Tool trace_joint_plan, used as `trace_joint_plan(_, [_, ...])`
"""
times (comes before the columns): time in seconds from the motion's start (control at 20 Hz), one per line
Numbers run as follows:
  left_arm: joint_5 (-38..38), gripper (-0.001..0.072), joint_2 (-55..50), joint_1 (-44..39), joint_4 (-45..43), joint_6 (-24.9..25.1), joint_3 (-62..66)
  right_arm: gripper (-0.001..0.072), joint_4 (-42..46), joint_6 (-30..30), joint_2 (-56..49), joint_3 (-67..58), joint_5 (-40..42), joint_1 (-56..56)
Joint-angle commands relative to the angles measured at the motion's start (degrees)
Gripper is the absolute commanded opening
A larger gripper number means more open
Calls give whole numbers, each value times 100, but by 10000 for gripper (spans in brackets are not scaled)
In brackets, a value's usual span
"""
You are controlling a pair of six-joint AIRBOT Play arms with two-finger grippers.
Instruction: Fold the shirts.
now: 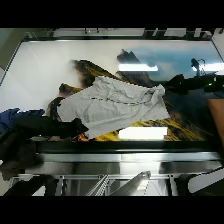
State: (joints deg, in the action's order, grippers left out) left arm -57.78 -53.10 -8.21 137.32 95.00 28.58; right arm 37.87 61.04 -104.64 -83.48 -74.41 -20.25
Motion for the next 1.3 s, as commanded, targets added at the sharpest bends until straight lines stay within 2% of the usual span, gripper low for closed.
trace_joint_plan(0.0, [-348, 31, 131, 260, -116, 20, -420, 512, 905, 101, -7, -2, 341, -155])
trace_joint_plan(0.2, [-332, 31, 133, 107, -83, 7, -914, 514, 643, -260, -249, -2, 210, 101])
trace_joint_plan(0.4, [-262, 31, 133, 109, -61, -13, -1012, 513, 658, -138, -498, -2, 153, 376])
trace_joint_plan(0.6, [-284, 31, 133, 109, -70, -9, -1012, 513, 828, 9, -496, -2, 98, 144])
trace_joint_plan(0.85, [-184, 31, 133, 111, -70, -9, -1010, 499, 826, -24, -603, 7, -765, 136])
trace_joint_plan(0.9, [-157, 31, 133, 111, -63, -9, -1010, 473, 785, -94, -612, 20, -885, 251])
trace_joint_plan(0.95, [-129, 31, 133, 109, -61, -9, -1003, 327, 647, -284, -612, 26, -1001, 393])
trace_joint_plan(1.0, [-101, 31, 133, 109, -66, -9, -977, 257, 431, -411, -610, 26, -1110, 527])
trace_joint_plan(1.05, [-96, 31, 133, 111, -72, -4, -896, 71, 72, -540, -605, 24, -1244, 662])
trace_joint_plan(1.1, [-136, 31, 136, 111, -68, 66, -713, 16, -389, -608, -577, 24, -1394, 765])
trace_joint_plan(1.25, [-841, 30, 142, 116, -66, 409, 656, 14, -2081, -968, -31, 24, -2227, 852])
